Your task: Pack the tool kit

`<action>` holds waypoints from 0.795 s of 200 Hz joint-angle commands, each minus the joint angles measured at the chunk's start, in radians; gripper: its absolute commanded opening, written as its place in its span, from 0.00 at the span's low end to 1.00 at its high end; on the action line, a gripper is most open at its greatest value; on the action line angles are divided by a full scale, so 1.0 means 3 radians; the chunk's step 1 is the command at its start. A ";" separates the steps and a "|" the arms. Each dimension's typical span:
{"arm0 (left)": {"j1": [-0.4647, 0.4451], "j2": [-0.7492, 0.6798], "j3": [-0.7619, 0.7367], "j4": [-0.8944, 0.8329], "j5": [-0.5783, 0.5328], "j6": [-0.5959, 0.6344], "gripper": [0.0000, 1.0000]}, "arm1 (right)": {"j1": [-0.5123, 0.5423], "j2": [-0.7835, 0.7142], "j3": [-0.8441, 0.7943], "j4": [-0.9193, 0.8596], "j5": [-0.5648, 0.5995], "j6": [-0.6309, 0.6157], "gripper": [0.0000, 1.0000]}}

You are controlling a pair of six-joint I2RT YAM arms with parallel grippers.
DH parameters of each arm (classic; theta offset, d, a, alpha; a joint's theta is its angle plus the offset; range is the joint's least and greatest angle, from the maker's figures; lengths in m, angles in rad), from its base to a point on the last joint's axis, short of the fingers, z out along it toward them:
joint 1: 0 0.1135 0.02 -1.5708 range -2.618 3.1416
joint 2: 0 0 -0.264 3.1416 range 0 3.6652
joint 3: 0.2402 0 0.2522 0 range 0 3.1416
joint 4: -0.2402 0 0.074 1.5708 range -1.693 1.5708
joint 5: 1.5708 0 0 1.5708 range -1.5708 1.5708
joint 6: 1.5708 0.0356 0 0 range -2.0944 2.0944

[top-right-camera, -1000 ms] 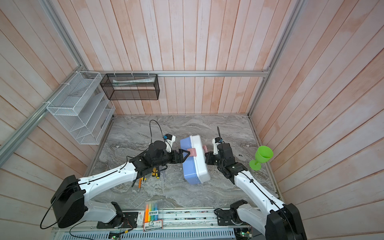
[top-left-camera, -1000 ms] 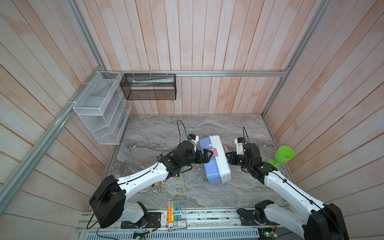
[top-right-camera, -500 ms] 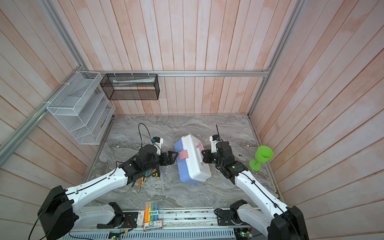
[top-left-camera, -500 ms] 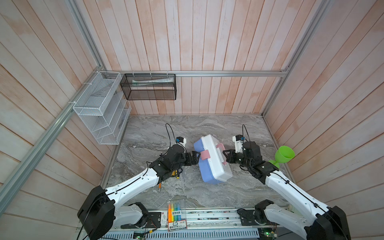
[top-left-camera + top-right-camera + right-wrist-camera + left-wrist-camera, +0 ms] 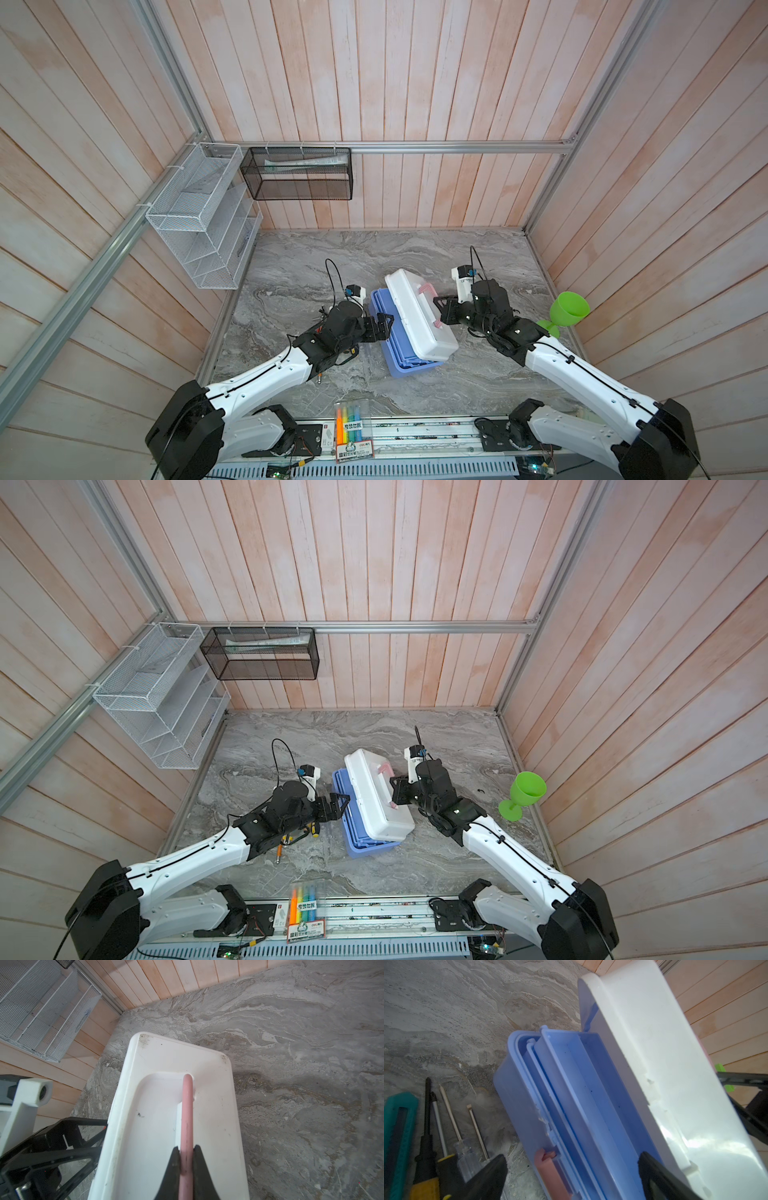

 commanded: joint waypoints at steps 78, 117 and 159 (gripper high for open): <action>0.0065 0.0147 -0.0154 0.0137 -0.0097 0.0012 0.85 | -0.0030 -0.0405 -0.0083 0.0067 0.0359 0.0131 0.00; 0.0096 0.0427 -0.0122 0.0225 -0.0022 -0.0083 0.79 | -0.0100 -0.0580 -0.0328 0.0371 0.0229 0.0366 0.00; 0.0096 0.0722 0.0028 0.0421 0.0237 -0.0118 0.84 | -0.0146 -0.0588 -0.0427 0.0557 0.0101 0.0456 0.00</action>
